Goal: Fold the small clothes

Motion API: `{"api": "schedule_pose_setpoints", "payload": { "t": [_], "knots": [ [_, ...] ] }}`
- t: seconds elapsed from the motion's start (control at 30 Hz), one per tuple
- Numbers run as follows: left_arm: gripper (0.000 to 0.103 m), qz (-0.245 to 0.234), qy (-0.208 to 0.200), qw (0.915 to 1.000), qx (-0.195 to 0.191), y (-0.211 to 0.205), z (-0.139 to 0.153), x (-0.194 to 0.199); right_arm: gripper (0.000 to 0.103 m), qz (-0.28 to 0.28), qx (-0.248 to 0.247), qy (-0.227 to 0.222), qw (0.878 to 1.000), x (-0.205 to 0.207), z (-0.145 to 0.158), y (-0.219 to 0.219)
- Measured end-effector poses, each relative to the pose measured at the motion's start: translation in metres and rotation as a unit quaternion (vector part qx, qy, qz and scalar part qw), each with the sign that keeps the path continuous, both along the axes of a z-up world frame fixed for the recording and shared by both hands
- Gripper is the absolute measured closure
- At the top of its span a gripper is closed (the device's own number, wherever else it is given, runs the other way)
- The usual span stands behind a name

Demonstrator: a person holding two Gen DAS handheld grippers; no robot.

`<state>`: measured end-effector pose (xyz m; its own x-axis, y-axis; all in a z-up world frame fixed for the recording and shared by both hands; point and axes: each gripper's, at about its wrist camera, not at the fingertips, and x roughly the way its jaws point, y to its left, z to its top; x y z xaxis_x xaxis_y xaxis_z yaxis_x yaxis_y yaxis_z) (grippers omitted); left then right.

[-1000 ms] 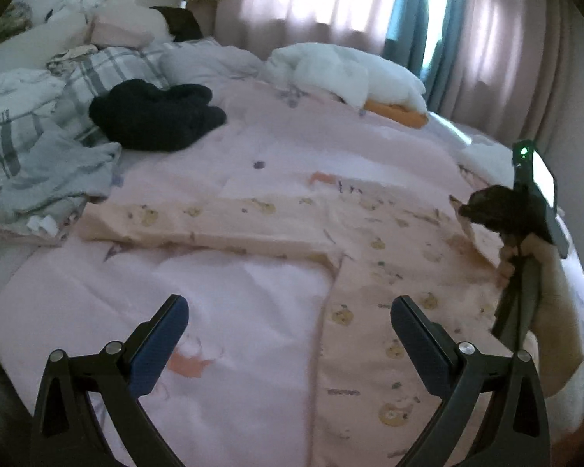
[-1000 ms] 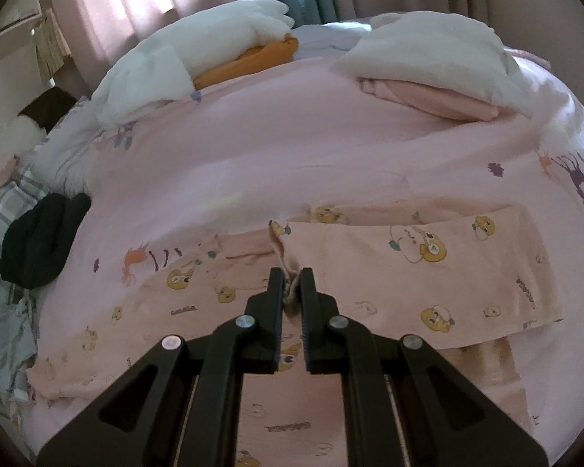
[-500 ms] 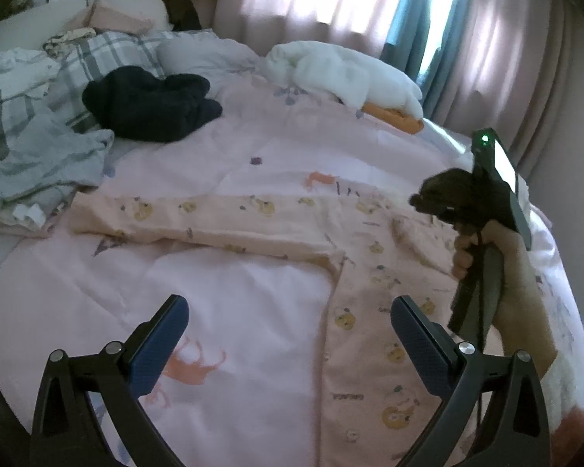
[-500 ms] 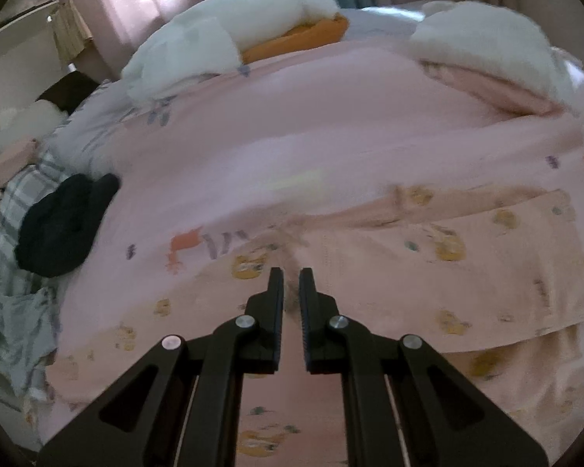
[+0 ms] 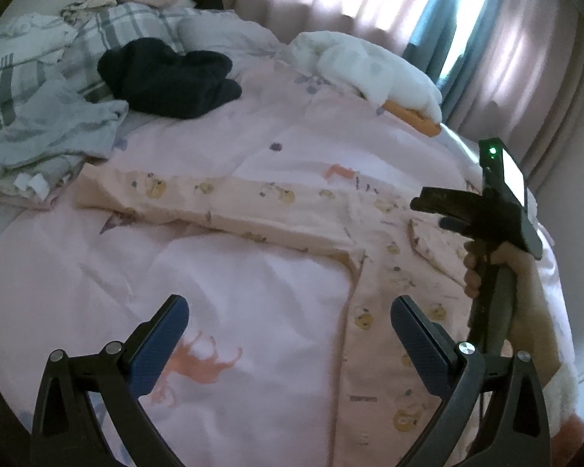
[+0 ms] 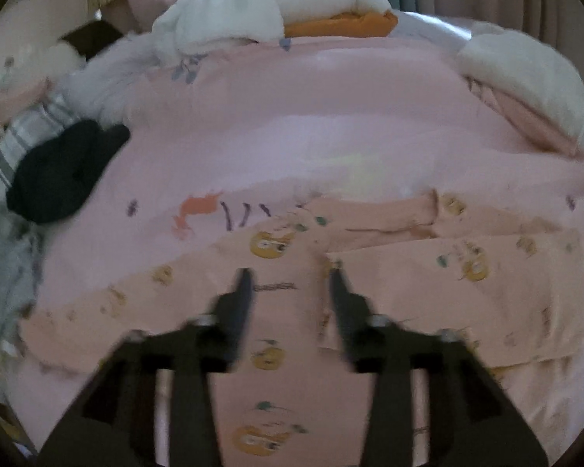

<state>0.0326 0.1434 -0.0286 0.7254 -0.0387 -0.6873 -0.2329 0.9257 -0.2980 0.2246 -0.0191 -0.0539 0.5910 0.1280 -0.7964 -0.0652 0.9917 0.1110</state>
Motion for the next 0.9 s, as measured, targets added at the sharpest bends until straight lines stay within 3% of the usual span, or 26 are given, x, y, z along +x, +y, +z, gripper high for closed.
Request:
{"api": "schedule_pose_setpoints", "payload": {
  "t": [0.1, 0.23, 0.33, 0.4, 0.43, 0.5, 0.73, 0.8, 0.83, 0.9],
  "knots": [
    [0.000, -0.020, -0.016, 0.9995, -0.020, 0.000, -0.004, 0.004, 0.040, -0.005, -0.021, -0.001, 1.000, -0.001, -0.004, -0.007],
    [0.000, -0.066, -0.016, 0.9944, -0.081, -0.002, -0.021, 0.022, 0.040, -0.012, -0.040, 0.023, 0.999, 0.006, -0.020, -0.009],
    [0.000, -0.051, -0.014, 0.9946, -0.089, 0.004, -0.034, 0.040, 0.044, -0.026, -0.038, 0.036, 0.998, 0.008, -0.035, -0.012],
    [0.000, -0.049, 0.007, 0.9936, -0.102, 0.008, -0.044, 0.054, 0.060, -0.032, -0.052, 0.047, 0.997, 0.010, -0.045, -0.013],
    [0.000, -0.067, 0.030, 0.9883, -0.134, 0.010, -0.053, 0.064, 0.062, -0.032, -0.066, 0.045, 0.996, 0.011, -0.049, -0.013],
    [0.001, -0.085, 0.050, 0.9823, -0.159, 0.009, -0.061, 0.074, 0.064, -0.025, -0.072, 0.032, 0.997, 0.010, -0.049, -0.013],
    [0.003, -0.115, 0.065, 0.9765, -0.170, -0.012, -0.076, 0.100, 0.080, -0.035, -0.039, 0.035, 0.998, 0.015, -0.039, -0.028],
    [0.004, -0.126, 0.052, 0.9718, -0.192, -0.013, -0.079, 0.107, 0.082, -0.035, -0.028, 0.043, 0.998, 0.015, -0.037, -0.030],
    [0.010, -0.134, 0.055, 0.9672, -0.208, -0.015, -0.084, 0.112, 0.083, -0.036, -0.023, 0.042, 0.998, 0.015, -0.036, -0.032],
    [0.025, -0.132, 0.065, 0.9700, -0.193, -0.016, -0.087, 0.115, 0.087, -0.037, -0.004, 0.043, 0.998, 0.015, -0.036, -0.035]
  ]
}}
